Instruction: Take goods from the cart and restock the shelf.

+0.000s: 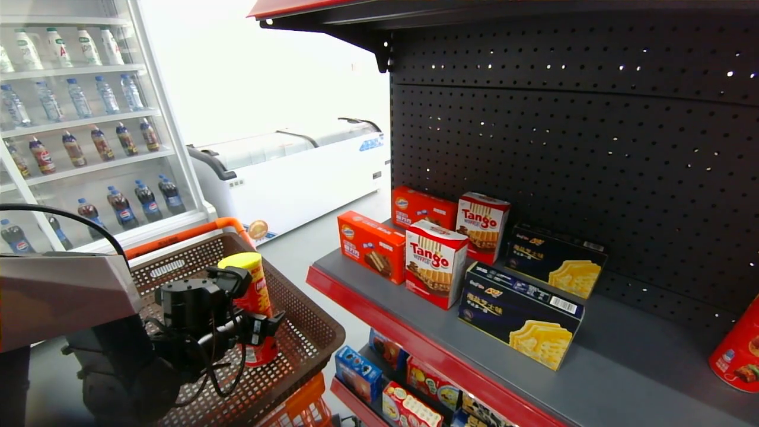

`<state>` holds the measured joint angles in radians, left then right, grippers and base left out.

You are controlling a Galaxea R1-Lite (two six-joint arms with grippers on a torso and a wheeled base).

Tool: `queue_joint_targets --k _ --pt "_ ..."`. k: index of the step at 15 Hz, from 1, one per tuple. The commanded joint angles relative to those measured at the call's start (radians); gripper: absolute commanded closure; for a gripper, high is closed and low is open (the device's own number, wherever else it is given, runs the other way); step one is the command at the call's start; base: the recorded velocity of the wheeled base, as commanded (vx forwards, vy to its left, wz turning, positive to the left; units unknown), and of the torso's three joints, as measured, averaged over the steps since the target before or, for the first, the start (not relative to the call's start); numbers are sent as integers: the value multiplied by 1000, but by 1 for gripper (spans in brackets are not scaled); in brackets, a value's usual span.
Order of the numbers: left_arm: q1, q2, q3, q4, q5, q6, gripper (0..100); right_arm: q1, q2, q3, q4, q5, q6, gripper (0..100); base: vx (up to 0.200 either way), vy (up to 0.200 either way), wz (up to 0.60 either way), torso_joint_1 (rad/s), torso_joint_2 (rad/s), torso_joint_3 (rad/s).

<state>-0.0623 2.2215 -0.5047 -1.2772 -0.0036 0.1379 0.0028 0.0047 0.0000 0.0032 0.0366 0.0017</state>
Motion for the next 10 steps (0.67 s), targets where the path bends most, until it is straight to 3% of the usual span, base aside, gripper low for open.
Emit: queue_joint_targets --k 1,3,9,10 --pt "-16 -56 -14 2 -3 -18 0 0 1 0 0 0 0 0 0 0 0 0 0 0" --pt "-17 -68 -21 4 -6 -37 0 0 1 0 0 0 0 0 0 0 0 0 0 0" --pt "-16 -66 6 12 -4 -26 0 0 0 0 0 0 0 0 0 0 0 0 0 0" --pt "-16 -66 11 10 -4 -26 100 0 1 0 0 0 0 0 0 0 0 0 0 0"
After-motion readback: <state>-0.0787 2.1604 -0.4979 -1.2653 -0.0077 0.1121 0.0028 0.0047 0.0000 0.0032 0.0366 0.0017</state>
